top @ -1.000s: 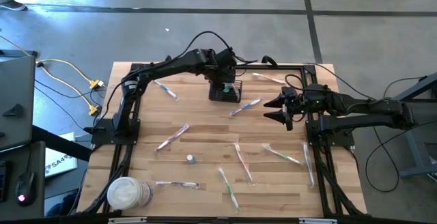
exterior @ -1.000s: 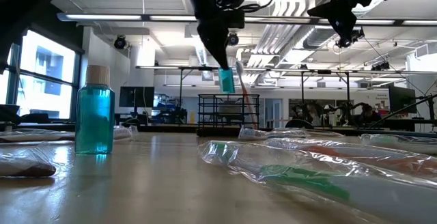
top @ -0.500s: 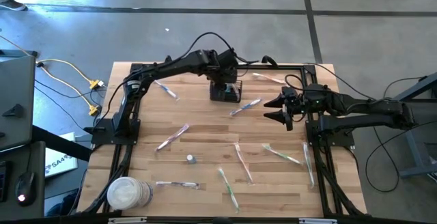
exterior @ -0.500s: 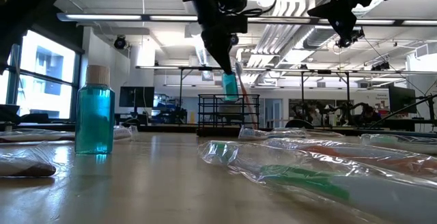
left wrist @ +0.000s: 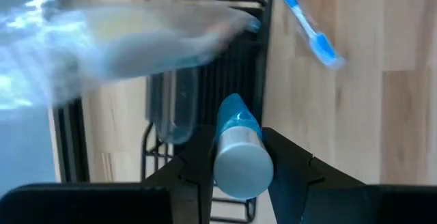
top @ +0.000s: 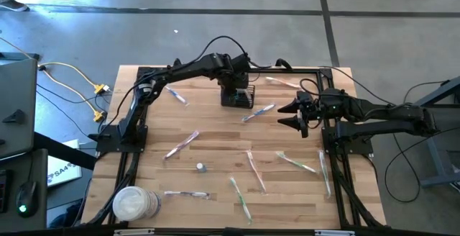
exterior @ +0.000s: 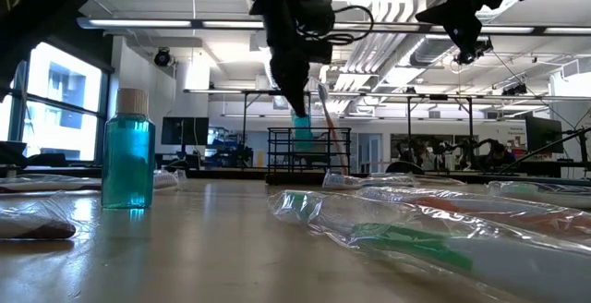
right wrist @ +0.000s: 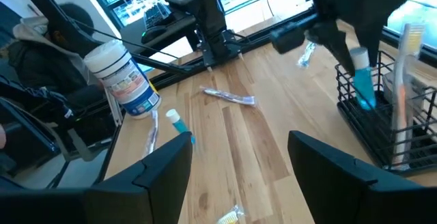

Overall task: Pick & Place toothbrushing station
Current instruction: Put the top blue mouthwash into the mesh organizer

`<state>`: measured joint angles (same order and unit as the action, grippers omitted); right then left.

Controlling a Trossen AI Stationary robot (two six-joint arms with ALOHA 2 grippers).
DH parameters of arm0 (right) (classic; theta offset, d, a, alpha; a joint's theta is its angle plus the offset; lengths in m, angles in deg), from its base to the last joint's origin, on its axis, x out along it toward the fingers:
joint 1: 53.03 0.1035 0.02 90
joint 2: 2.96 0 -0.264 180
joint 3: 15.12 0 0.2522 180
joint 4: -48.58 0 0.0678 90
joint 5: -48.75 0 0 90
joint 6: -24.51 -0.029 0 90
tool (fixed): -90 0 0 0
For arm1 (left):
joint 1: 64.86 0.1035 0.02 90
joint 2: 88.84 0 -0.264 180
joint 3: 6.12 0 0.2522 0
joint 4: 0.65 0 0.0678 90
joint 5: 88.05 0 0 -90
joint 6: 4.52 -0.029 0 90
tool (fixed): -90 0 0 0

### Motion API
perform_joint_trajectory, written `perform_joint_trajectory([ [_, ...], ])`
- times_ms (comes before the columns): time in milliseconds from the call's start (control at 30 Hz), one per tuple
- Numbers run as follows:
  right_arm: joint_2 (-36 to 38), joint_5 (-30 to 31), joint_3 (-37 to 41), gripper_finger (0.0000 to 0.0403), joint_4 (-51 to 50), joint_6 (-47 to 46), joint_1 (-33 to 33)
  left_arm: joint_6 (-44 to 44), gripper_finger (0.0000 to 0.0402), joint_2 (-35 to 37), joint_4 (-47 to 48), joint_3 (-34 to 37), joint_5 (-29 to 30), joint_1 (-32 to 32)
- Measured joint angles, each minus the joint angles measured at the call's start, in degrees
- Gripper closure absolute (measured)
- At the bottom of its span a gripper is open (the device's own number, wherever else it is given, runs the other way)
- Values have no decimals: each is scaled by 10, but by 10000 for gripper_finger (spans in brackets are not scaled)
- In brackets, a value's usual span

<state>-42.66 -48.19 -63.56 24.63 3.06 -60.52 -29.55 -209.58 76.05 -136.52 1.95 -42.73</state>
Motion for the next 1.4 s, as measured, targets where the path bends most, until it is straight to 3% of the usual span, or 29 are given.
perform_joint_trajectory([
  [933, 0, 26, 0, 167, -13, 1, 0, 12, 309, -41, -11, 2, -14, 17],
  [1400, 0, 41, 0, 167, -16, 1, 0, -22, 309, -55, -17, 0, -26, 19],
])
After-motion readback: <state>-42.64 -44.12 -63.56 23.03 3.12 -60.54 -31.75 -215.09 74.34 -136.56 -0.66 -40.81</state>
